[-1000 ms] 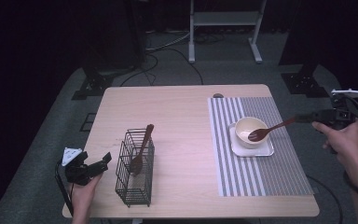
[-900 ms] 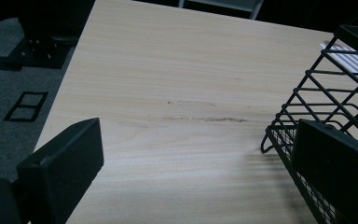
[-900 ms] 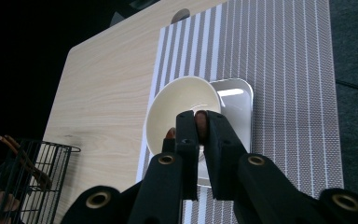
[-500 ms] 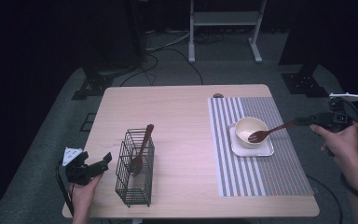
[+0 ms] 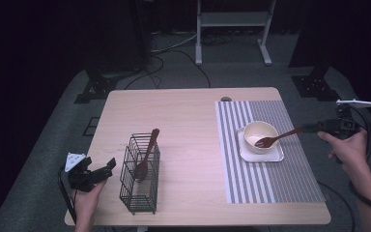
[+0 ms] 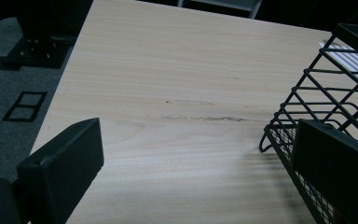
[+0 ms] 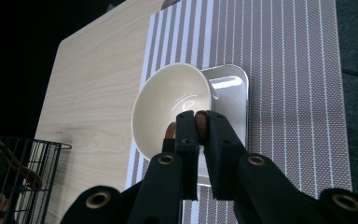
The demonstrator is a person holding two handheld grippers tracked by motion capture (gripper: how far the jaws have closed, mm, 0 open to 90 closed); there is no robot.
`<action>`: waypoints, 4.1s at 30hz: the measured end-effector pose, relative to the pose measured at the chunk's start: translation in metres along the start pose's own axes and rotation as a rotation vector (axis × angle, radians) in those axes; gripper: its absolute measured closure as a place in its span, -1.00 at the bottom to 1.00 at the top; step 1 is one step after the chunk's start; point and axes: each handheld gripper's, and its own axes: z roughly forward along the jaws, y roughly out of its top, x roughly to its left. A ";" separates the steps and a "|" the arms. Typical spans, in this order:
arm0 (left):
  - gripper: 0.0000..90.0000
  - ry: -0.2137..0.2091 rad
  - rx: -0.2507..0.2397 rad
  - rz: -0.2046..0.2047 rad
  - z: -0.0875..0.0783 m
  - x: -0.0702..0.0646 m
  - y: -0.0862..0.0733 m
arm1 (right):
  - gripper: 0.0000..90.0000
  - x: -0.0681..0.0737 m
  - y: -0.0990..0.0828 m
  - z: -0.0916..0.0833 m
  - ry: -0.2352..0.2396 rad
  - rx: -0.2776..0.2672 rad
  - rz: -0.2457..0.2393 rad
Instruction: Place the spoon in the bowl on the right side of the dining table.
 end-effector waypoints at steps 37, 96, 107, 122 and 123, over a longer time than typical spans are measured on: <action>-0.96 -0.001 0.003 0.003 0.001 -0.002 0.000 | 0.52 -0.033 -0.019 0.006 0.025 -0.002 0.054; -0.96 -0.002 0.002 0.004 0.000 -0.002 0.000 | 0.34 -0.013 -0.057 0.042 0.103 0.129 -0.041; -0.96 -0.002 0.002 0.005 0.000 -0.001 0.000 | 0.20 -0.007 -0.062 0.052 0.117 0.150 -0.054; -0.96 -0.001 -0.001 0.006 0.000 -0.001 0.000 | 0.12 0.000 -0.069 0.063 0.135 0.164 -0.073; -0.96 -0.001 -0.001 0.006 0.000 -0.001 0.000 | 0.11 0.000 -0.070 0.063 0.138 0.164 -0.071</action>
